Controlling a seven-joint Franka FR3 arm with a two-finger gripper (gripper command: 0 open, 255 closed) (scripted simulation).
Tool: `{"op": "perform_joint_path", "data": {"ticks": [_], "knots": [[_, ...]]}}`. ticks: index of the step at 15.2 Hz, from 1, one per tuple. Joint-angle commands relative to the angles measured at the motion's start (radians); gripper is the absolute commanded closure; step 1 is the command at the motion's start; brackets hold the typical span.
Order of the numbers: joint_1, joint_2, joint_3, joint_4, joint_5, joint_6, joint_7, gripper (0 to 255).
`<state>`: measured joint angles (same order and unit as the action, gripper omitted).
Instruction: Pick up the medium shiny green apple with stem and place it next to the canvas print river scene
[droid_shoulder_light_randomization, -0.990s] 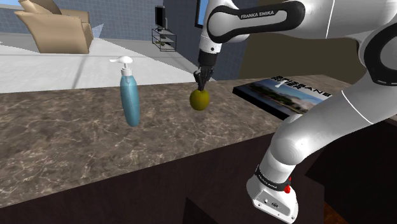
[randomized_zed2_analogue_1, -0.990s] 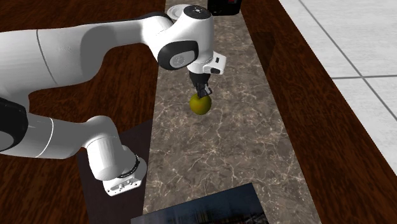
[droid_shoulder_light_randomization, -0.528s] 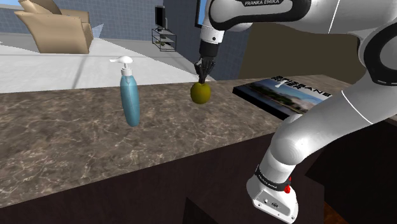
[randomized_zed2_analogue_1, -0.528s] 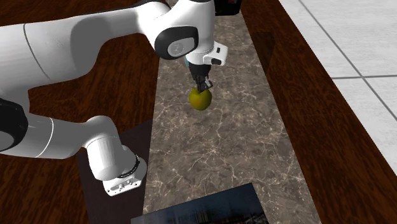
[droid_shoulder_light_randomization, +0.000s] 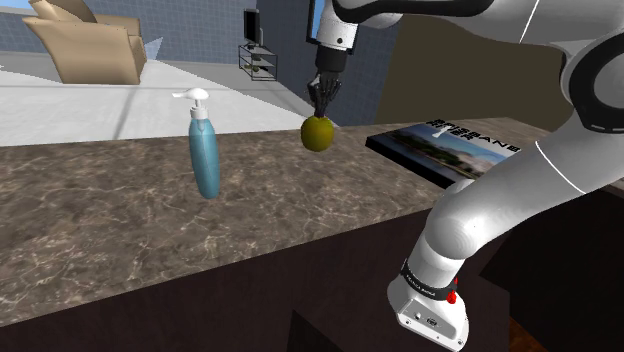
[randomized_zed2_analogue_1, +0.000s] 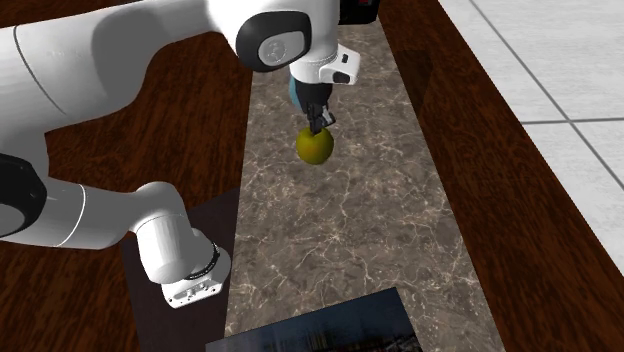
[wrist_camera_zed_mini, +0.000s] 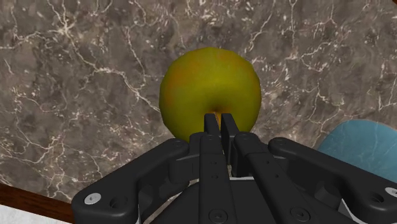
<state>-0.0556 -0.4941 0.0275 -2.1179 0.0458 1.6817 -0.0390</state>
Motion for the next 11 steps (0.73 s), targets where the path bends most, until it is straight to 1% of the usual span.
{"op": "perform_joint_path", "data": {"ticks": [1,11], "knots": [[0.0,0.007,-0.001,0.037,-0.001,-0.03,0.0,255],[-0.001,0.048,-0.002,0.209,-0.002,-0.162,0.005,255]]}}
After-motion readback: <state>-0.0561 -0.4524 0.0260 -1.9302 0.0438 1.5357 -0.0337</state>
